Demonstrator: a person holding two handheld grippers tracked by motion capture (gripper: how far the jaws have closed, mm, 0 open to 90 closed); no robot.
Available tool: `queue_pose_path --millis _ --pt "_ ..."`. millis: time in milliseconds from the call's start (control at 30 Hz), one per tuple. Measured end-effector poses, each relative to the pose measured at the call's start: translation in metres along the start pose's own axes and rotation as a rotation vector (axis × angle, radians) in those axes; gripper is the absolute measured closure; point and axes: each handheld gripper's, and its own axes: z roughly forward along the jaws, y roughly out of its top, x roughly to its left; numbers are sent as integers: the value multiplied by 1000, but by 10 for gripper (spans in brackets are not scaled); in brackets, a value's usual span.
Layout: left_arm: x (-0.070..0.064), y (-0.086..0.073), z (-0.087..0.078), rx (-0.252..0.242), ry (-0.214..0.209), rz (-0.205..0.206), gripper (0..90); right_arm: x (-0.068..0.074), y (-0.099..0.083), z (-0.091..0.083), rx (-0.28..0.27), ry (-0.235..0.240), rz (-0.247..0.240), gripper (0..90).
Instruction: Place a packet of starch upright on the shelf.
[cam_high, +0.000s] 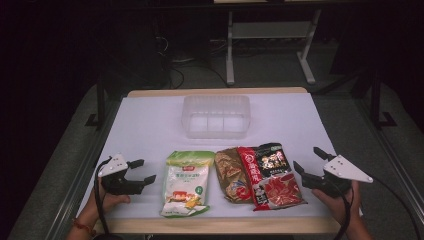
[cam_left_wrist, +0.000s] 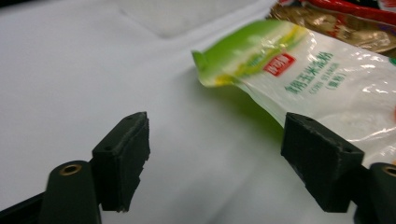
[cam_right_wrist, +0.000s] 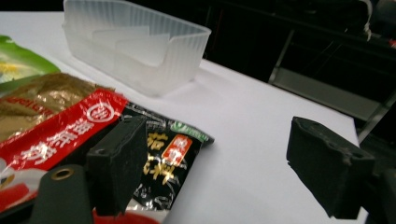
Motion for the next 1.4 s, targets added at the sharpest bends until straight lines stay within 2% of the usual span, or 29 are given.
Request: queue_pose_path --millis 33,100,200,300,367,467,500,600,633,833,933,1033,1100,1167,1200,1267,1300,1333,1400 --pt "0 0 0 0 0 0 216 0 -1 1 14 -4 -6 206" --pt "-1 -1 7 21 -60 -34 188 -2 -2 2 30 -9 5 212" --pt "-7 0 20 70 -128 -51 178 -4 -3 4 31 -6 31 215" --pt "-9 5 28 89 -154 -65 158 -3 -3 5 43 1 30 216" --pt "-7 7 33 85 -180 -114 153 -1 -3 5 55 14 22 217" --pt "-10 12 41 108 -230 -132 145 0 -4 4 62 23 17 219" --pt "-11 13 44 112 -239 -141 138 0 -4 4 65 22 18 220" --pt "-12 18 51 126 -223 -162 112 0 -4 4 63 23 20 223" --pt "-12 19 55 139 -240 -179 110 0 -5 5 69 30 23 223" --pt "-18 22 66 166 -274 -171 102 1 -6 8 86 47 27 223" --pt "-21 27 73 166 -310 -168 129 2 -6 9 88 50 24 225" --pt "-25 35 83 183 -317 -155 142 2 -7 11 99 54 21 225" --pt "-28 40 93 187 -327 -155 144 3 -7 12 108 57 23 226" --pt "-29 41 96 185 -331 -161 148 2 -8 12 110 62 25 227" --pt "-30 41 98 183 -338 -155 181 2 -8 12 112 65 26 228" --pt "-31 42 99 178 -363 -160 309 2 -9 13 119 70 29 228" --pt "-32 41 100 176 -386 -167 309 2 -9 13 119 70 29 228" --pt "-33 41 100 174 -395 -164 439 2 -9 13 122 76 30 228" --pt "-34 41 100 173 -395 -149 527 2 -9 13 126 77 27 228"
